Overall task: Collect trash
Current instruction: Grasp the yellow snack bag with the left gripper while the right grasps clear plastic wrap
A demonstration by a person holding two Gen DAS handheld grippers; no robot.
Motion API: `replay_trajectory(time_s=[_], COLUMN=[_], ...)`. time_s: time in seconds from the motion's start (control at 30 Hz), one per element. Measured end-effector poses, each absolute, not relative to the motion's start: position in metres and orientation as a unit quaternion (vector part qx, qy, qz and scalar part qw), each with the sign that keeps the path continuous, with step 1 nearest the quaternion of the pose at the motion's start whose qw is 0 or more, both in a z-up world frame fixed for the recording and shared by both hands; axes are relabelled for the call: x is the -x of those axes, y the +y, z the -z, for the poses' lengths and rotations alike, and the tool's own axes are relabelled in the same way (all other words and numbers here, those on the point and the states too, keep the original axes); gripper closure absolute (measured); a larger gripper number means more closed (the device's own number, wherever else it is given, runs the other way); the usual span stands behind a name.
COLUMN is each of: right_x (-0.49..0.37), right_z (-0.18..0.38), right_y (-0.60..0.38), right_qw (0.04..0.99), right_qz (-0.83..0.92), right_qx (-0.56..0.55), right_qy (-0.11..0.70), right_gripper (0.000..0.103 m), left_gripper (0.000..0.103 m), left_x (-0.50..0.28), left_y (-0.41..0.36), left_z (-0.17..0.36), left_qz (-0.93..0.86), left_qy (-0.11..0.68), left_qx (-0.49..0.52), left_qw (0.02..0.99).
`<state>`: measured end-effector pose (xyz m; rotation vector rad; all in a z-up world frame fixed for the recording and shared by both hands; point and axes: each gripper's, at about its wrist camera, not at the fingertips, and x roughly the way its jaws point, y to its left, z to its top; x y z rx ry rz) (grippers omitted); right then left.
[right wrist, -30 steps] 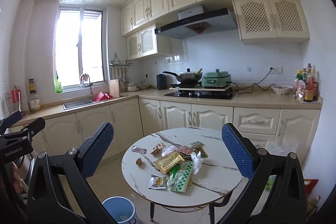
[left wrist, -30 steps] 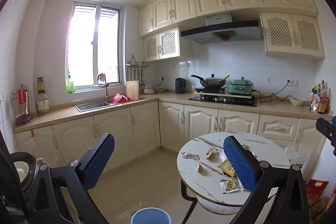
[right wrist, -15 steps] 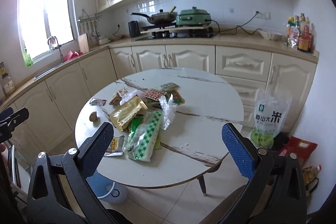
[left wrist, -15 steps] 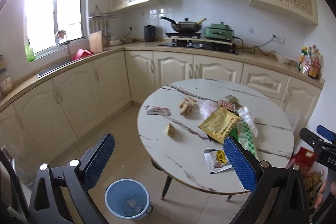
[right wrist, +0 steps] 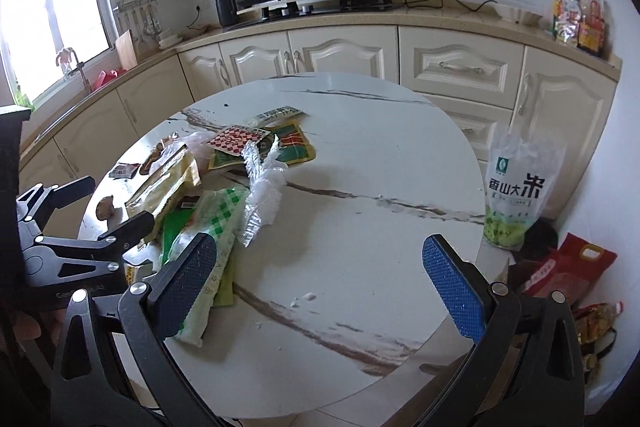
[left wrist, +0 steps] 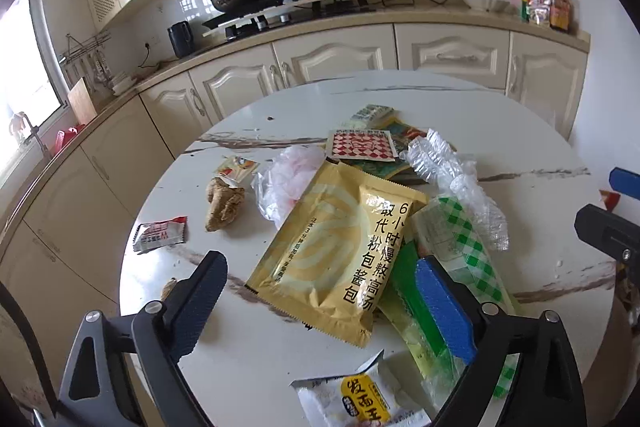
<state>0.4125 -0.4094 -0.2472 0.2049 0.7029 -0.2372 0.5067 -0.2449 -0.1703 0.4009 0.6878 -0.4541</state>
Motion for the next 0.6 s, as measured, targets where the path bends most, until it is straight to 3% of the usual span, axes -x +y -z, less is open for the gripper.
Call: replay_trajectory(time_s=[0.17,0.3,0.5,0.6], right_x=[-0.439,-0.458,-0.491,-0.509], right_z=[0.256,0.259,0.265,0.271], right_y=[-0.416,-0.415,-0.411,-0.411], right_qw=[0.925,0.923,0.917,0.911], right_qz=[0.108,0.091,0.064,0.063], right_qx=[-0.094,-0.093,-0.1,-0.103], right_qy=[0.353,0.362,0.381,0.394], right_gripper=[0.0,0.0,0.0,0.0], left_gripper=[0.033,0.061,0.087,0.09], left_x=[-0.547,-0.57,-0.568,-0.56], left_y=[-0.255,-0.248,-0.217,-0.194], left_z=[0.185,0.181,0.164,0.153], left_qz=[0.245,0.258,0.271,0.283], left_qy=[0.363,0.366,0.351,0.347], left_qx=[-0.164,-0.147,-0.103,-0.074], left_qw=[0.884,0.882,0.89,0.891])
